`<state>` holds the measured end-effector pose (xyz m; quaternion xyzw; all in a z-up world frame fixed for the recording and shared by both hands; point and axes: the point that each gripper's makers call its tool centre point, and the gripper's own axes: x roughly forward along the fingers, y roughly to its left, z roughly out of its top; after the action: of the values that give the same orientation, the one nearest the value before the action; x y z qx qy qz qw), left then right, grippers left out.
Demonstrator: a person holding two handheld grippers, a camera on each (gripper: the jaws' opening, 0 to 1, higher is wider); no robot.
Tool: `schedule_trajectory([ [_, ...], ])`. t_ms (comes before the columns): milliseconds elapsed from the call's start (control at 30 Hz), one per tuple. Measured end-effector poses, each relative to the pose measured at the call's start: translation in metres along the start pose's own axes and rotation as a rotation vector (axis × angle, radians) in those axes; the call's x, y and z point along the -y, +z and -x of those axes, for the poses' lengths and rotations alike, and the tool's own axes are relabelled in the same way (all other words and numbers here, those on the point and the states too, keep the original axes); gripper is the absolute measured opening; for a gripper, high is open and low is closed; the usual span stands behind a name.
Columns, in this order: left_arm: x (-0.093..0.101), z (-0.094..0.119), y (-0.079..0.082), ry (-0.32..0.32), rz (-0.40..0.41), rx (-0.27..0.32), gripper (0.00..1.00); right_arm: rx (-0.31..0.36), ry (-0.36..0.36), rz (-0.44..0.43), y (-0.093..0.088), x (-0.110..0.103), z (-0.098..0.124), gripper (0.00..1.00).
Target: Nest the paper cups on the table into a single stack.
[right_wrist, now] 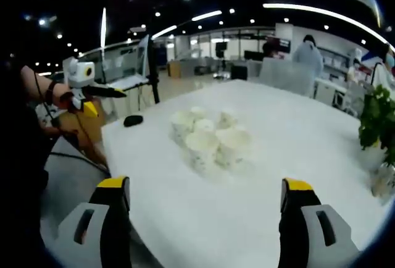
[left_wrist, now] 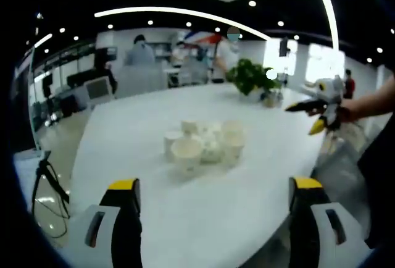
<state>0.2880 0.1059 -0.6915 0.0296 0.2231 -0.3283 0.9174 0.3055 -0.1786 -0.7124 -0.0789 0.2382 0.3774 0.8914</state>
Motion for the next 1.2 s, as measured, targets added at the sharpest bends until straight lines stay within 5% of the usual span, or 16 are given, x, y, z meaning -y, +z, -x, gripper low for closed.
schedule_trajectory([
  [1200,0.0042,0.0007,-0.0049,-0.017,0.027,0.007,1.0,-0.018,0.02,0.014,-0.0016,-0.0091,0.0005,1.0],
])
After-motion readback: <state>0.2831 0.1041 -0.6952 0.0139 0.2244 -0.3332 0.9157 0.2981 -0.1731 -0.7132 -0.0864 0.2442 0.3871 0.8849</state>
